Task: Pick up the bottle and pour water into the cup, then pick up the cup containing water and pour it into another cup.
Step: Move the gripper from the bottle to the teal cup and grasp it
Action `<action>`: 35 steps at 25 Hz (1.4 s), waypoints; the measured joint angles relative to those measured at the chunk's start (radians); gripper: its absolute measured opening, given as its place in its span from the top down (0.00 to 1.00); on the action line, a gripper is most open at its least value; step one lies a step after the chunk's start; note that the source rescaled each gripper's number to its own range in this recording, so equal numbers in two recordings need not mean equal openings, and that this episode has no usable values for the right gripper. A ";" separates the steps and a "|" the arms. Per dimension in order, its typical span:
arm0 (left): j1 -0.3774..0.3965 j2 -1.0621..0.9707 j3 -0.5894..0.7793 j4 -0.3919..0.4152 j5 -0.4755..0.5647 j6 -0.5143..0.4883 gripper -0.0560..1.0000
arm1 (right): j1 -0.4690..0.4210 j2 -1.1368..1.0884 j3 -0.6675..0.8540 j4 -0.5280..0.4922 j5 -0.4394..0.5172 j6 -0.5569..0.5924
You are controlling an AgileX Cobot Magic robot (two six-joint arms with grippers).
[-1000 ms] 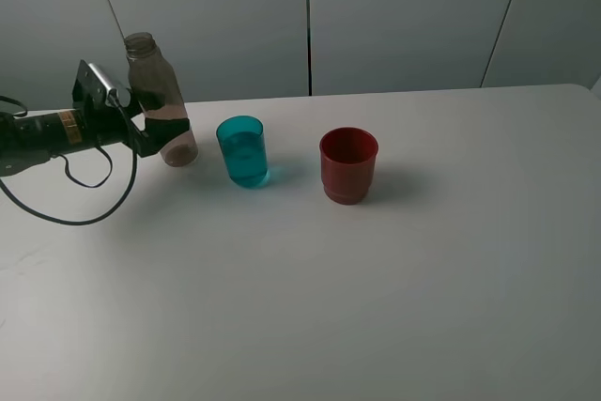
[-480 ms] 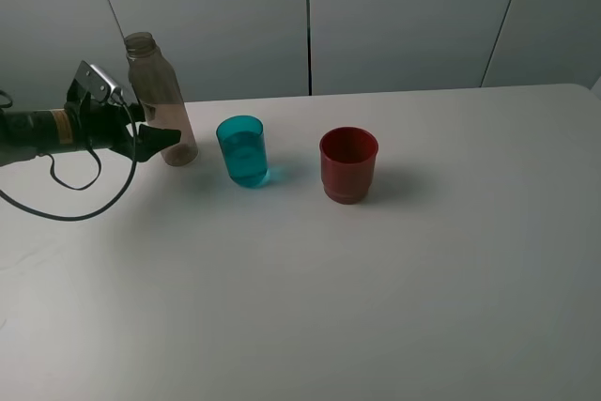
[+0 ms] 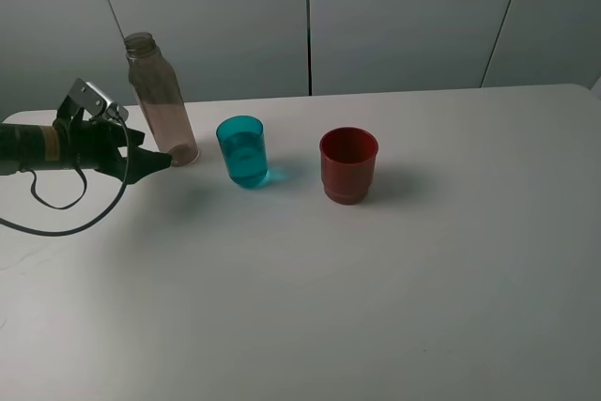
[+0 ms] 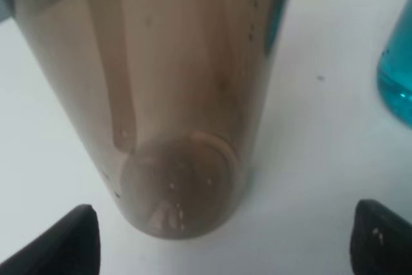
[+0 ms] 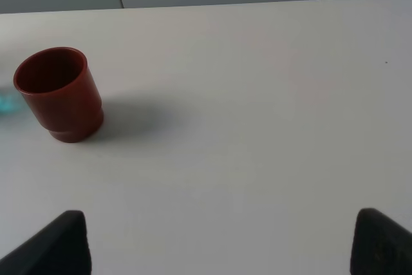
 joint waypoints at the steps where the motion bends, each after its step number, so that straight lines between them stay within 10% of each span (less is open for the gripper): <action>1: 0.002 -0.007 0.014 0.007 0.000 -0.011 0.02 | 0.000 0.000 0.000 0.000 0.000 0.000; 17: 0.019 -0.046 0.130 0.143 -0.216 -0.017 0.02 | 0.000 0.000 0.000 0.000 0.000 0.000; 35: -0.063 0.059 0.130 0.046 -0.345 0.153 0.01 | 0.000 0.000 0.000 0.000 0.000 0.000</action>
